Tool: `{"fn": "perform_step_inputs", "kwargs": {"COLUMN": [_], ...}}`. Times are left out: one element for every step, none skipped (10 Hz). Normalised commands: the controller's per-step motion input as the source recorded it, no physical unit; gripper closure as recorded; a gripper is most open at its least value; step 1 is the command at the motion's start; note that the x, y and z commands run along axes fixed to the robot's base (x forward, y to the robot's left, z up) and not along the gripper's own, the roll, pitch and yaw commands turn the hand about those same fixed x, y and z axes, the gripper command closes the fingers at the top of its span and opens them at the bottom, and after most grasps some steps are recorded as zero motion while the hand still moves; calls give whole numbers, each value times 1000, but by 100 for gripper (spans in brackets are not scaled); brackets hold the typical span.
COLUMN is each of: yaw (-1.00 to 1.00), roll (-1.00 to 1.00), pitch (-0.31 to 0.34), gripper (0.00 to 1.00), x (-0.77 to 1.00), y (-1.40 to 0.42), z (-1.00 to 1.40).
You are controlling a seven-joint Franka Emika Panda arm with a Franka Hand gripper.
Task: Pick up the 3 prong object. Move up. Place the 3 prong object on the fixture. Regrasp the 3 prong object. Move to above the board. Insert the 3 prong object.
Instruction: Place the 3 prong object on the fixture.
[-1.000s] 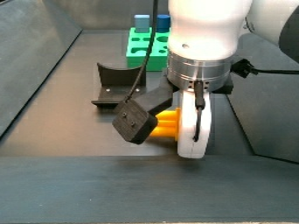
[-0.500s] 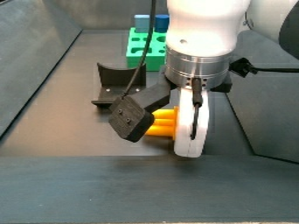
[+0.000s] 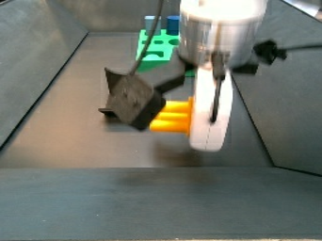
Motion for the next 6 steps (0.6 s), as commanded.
{"fn": "perform_step_inputs", "kwargs": {"yaw": [0,-1,3,5,5,0], "roll": [0,-14,-40,-52,-75,-91], "pitch": [0,-5,-8,-8,-5,-2], "gripper": [100,100,100,100,100,100], "x": [0,-3,-11,-13,-19,-22], "y": [0,-1,-8,-9,-12,-12], "z": [1000,1000,1000,1000,1000,1000]}}
